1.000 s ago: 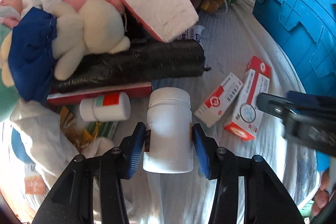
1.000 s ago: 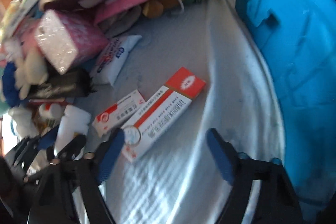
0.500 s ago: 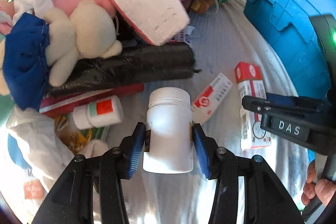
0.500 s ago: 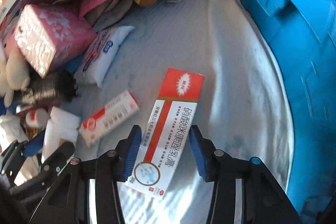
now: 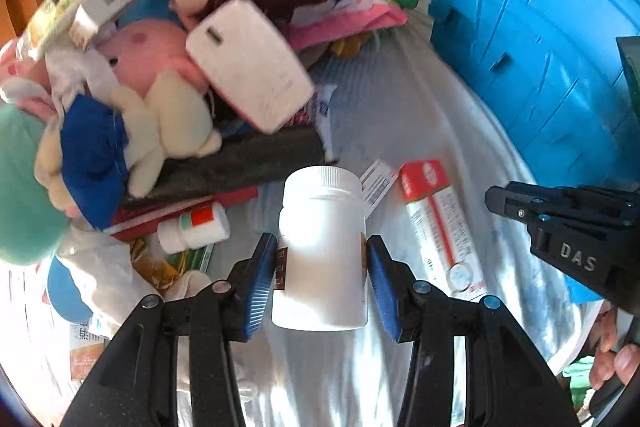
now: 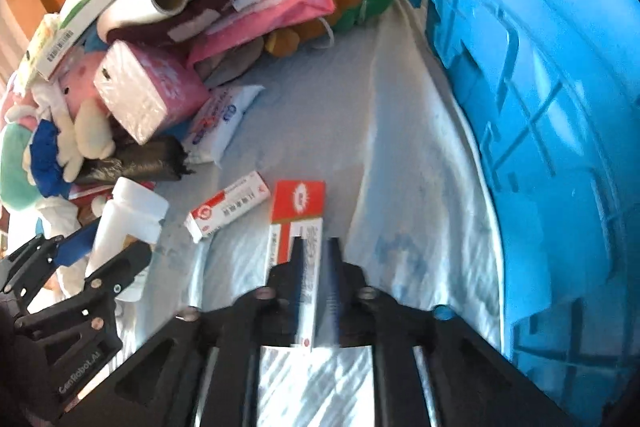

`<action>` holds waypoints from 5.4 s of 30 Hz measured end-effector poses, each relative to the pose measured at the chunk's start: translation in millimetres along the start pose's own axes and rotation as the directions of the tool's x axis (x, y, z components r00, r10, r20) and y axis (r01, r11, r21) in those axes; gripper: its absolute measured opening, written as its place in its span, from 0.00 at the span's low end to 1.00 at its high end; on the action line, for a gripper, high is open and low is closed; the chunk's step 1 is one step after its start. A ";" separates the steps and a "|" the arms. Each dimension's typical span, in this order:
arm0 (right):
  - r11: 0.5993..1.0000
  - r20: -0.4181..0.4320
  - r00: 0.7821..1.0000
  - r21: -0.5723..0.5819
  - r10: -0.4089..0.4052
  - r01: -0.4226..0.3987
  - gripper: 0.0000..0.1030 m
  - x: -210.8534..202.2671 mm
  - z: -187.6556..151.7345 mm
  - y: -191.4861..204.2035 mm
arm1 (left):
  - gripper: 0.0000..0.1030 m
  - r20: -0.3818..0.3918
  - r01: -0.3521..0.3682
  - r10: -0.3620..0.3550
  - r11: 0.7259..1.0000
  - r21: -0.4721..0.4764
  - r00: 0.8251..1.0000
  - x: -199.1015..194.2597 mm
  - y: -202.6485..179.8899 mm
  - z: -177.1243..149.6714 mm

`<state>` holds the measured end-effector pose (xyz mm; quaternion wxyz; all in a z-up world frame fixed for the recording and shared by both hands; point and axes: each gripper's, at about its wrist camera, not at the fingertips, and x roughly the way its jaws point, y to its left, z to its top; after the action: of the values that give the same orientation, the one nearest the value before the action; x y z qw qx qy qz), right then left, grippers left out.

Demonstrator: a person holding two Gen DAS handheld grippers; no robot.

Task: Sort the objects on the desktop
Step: 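Grasp the white bottle with left tool while right tool grasps the red-white tube box, then carry both items into the blue bin and open both tools to drop them, then move both tools back to the pile toward the wrapped pack and pink tissue pack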

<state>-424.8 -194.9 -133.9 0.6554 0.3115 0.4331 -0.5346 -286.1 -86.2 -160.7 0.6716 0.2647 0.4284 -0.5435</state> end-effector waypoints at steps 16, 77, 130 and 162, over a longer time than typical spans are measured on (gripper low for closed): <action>1.000 -0.085 0.996 -0.022 -0.024 0.022 0.39 57.8 -9.8 29.4 | 0.44 -0.046 0.050 -0.049 0.998 0.029 0.998 15.2 23.3 -14.3; 0.967 0.372 0.908 -0.085 -0.194 0.241 0.39 -249.0 22.1 -340.5 | 0.44 0.043 0.121 -0.163 0.863 0.490 0.986 -169.8 -408.5 121.2; 0.952 0.551 0.782 -0.251 0.291 -0.178 1.00 -311.8 20.8 -50.2 | 0.74 0.335 -0.224 0.251 0.968 -0.117 0.908 -195.9 26.0 32.8; 0.986 0.143 0.981 -0.125 0.131 -0.113 1.00 -9.5 109.5 107.5 | 0.74 0.189 -0.145 0.148 0.989 -0.031 0.971 -53.9 181.6 151.5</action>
<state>-295.3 -261.0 -84.0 0.7350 0.2574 0.3927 -0.4892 -71.0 -134.7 -59.5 0.7500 0.2366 0.3460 -0.5116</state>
